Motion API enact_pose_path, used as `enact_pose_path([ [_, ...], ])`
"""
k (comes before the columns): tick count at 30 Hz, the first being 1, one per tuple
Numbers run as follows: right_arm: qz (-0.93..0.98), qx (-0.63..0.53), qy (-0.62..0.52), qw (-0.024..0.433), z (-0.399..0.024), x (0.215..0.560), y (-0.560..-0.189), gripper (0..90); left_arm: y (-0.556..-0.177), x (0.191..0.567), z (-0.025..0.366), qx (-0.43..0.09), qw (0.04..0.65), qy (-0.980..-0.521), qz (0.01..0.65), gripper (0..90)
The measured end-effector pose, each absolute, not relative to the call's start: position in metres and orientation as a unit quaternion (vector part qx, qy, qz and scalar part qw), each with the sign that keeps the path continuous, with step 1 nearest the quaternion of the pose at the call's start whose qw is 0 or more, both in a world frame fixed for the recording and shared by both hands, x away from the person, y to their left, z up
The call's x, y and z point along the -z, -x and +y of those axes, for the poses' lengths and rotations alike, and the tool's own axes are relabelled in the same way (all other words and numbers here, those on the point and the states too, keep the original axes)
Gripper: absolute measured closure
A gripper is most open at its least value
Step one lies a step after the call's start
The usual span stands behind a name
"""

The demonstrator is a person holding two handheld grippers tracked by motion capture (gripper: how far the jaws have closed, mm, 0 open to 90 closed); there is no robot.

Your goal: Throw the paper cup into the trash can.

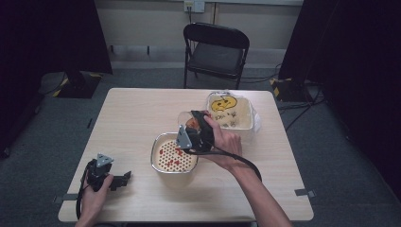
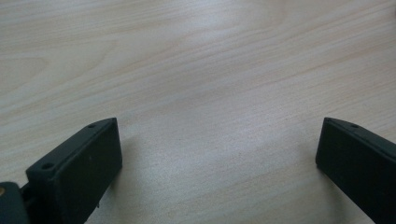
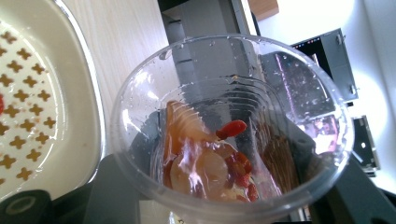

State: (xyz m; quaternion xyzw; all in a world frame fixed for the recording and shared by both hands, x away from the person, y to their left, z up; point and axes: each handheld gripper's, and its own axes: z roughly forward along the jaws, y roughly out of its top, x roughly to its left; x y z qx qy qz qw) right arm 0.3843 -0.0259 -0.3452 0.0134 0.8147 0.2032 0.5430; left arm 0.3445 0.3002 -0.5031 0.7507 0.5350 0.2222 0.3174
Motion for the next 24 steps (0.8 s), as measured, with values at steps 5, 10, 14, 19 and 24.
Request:
enact_pose_path([
  [5, 0.806, -0.144, 0.034, 0.574, -0.017, 0.357, -0.379, 46.4, -0.344, 0.503, 0.300, -0.222, 0.317, -0.751, 0.535, 0.0],
  [10, 0.792, -0.097, 0.079, 0.598, -0.009, 0.364, -0.375, 46.9, -0.344, 0.503, 0.300, -0.222, 0.317, -0.751, 0.535, 0.0],
  [14, 0.790, -0.077, 0.089, 0.602, -0.008, 0.369, -0.372, 47.1, -0.344, 0.503, 0.300, -0.222, 0.317, -0.751, 0.535, 0.0],
  [19, 0.774, -0.045, 0.121, 0.620, -0.005, 0.372, -0.368, 47.4, -0.344, 0.503, 0.300, -0.222, 0.317, -0.751, 0.535, 0.0],
  [24, 0.746, -0.008, 0.159, 0.646, -0.004, 0.373, -0.366, 47.5, -0.344, 0.503, 0.300, -0.222, 0.317, -0.751, 0.535, 0.0],
])
